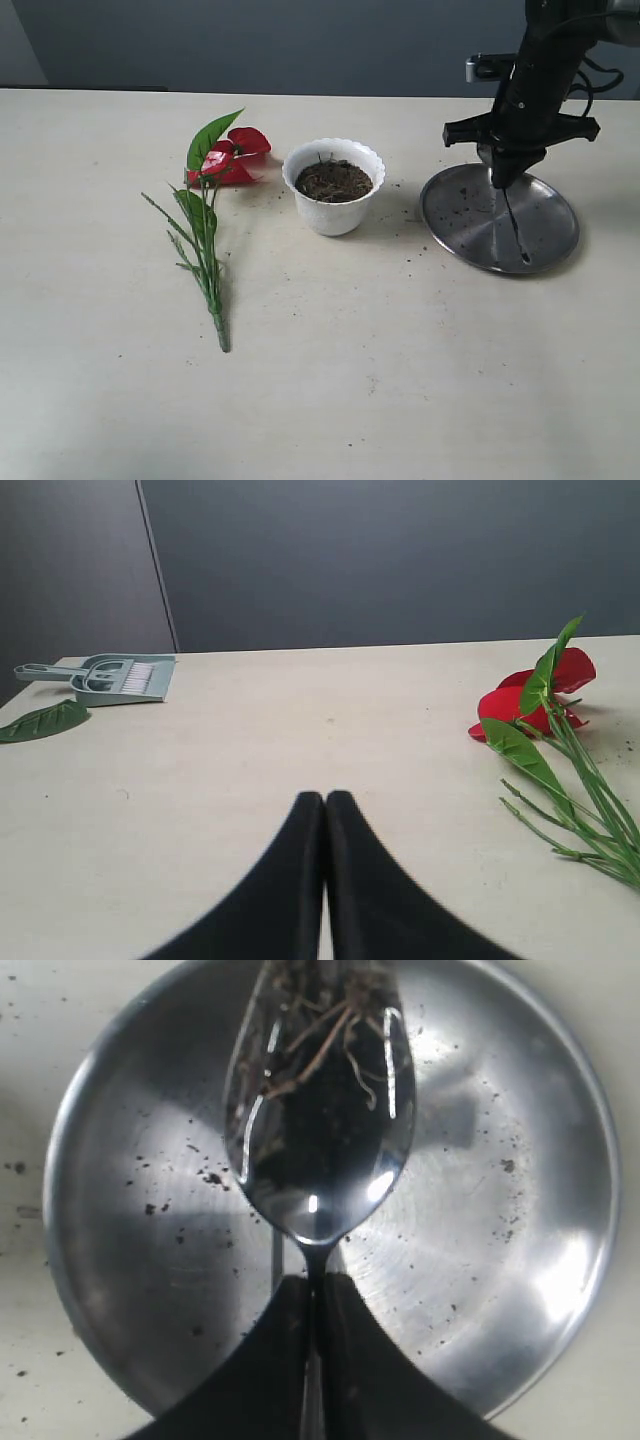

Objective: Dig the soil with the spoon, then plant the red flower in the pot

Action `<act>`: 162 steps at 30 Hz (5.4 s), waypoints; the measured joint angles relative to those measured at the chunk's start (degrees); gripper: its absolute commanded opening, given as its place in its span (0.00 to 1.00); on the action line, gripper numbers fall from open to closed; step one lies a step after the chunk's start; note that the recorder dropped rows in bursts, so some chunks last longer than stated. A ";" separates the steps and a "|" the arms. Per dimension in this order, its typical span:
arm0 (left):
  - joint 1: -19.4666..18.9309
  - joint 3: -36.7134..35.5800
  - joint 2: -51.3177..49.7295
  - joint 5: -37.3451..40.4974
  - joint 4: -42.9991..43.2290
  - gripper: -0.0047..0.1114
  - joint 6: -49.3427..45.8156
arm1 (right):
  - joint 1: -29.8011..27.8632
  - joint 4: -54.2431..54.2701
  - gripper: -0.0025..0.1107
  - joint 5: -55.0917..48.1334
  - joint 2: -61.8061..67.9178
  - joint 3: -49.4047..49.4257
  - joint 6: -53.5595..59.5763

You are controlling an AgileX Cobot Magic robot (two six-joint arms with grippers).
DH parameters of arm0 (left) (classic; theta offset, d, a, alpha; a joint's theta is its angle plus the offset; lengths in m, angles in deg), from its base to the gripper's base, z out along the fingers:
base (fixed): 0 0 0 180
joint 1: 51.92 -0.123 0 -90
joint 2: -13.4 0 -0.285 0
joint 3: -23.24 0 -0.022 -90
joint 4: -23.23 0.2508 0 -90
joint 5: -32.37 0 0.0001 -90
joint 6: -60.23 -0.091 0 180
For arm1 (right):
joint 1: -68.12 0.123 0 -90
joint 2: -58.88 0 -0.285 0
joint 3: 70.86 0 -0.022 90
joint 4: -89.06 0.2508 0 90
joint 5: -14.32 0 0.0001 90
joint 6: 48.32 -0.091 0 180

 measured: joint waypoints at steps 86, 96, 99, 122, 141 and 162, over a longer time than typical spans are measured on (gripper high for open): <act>0.00 0.00 0.00 0.00 0.00 0.04 0.00 | -4.57 8.03 0.11 6.71 8.26 -0.20 7.05; 0.00 0.00 0.00 0.00 0.00 0.04 0.00 | -4.57 8.25 0.24 8.45 8.31 -0.20 7.05; 0.00 0.00 0.00 0.00 0.00 0.04 0.00 | -4.57 8.25 0.24 8.45 7.45 -0.20 7.05; 0.00 0.00 0.00 0.00 0.00 0.04 0.00 | -4.57 10.42 0.02 20.47 -15.22 12.71 7.14; 0.00 0.00 0.00 0.00 0.00 0.04 0.00 | -0.66 22.27 0.02 31.73 -40.33 32.02 14.11; 0.00 0.00 0.00 0.00 0.00 0.04 0.00 | -0.66 23.09 0.02 38.01 -48.23 38.13 13.44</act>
